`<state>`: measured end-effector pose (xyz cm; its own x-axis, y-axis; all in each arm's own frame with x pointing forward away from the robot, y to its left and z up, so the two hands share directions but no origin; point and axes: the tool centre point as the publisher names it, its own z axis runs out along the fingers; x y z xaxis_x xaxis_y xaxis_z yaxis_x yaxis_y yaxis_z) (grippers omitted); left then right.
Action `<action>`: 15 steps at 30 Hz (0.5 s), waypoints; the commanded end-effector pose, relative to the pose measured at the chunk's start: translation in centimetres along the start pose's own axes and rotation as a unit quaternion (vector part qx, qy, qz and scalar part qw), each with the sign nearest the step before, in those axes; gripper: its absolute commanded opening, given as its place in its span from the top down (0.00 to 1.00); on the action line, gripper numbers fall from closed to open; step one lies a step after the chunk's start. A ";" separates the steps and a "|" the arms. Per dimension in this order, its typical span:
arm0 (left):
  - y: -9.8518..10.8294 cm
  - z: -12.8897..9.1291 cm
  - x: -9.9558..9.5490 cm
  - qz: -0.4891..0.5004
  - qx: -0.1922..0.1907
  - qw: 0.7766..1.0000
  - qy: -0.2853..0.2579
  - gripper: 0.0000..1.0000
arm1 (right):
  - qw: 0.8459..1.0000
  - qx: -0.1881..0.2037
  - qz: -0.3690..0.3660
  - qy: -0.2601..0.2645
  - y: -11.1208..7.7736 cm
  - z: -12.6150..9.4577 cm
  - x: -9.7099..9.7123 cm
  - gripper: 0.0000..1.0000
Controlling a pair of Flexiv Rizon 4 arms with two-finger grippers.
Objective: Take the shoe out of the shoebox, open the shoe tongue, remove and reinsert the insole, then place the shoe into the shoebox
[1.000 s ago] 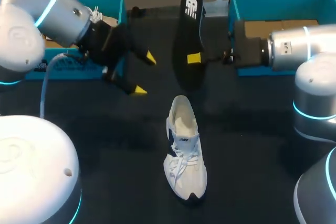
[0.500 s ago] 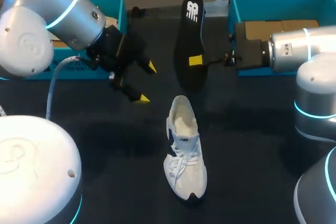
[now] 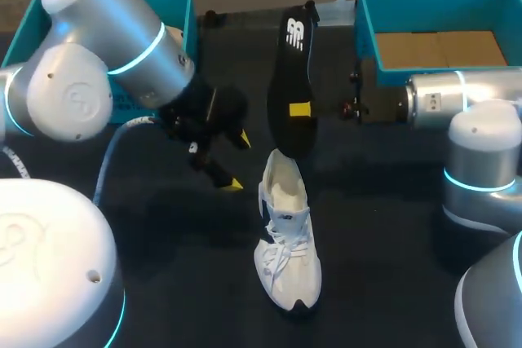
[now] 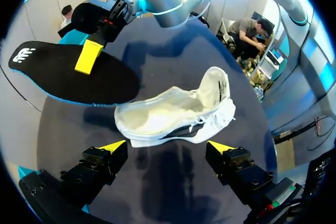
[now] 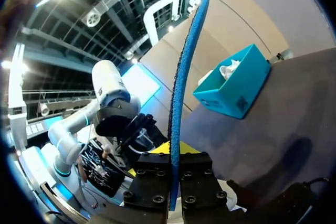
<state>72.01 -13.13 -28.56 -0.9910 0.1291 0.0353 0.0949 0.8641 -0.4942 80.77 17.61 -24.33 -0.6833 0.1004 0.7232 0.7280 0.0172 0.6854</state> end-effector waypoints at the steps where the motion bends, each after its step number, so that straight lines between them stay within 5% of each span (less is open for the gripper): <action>1: 0.0 0.1 -0.1 0.000 -0.001 1.000 0.001 0.00 | 1.000 0.002 0.001 -0.002 0.1 0.2 0.0 1.00; 15: 1.5 3.0 0.2 -0.001 0.007 1.000 -0.009 0.00 | 0.999 -0.007 -0.041 0.016 -0.5 0.3 -1.7 1.00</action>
<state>72.12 -13.22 -30.86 -0.9913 0.1273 0.0330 0.0942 0.8622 -0.4978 81.36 17.59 -25.70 -0.7408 0.0740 0.6676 0.6699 0.0098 0.7424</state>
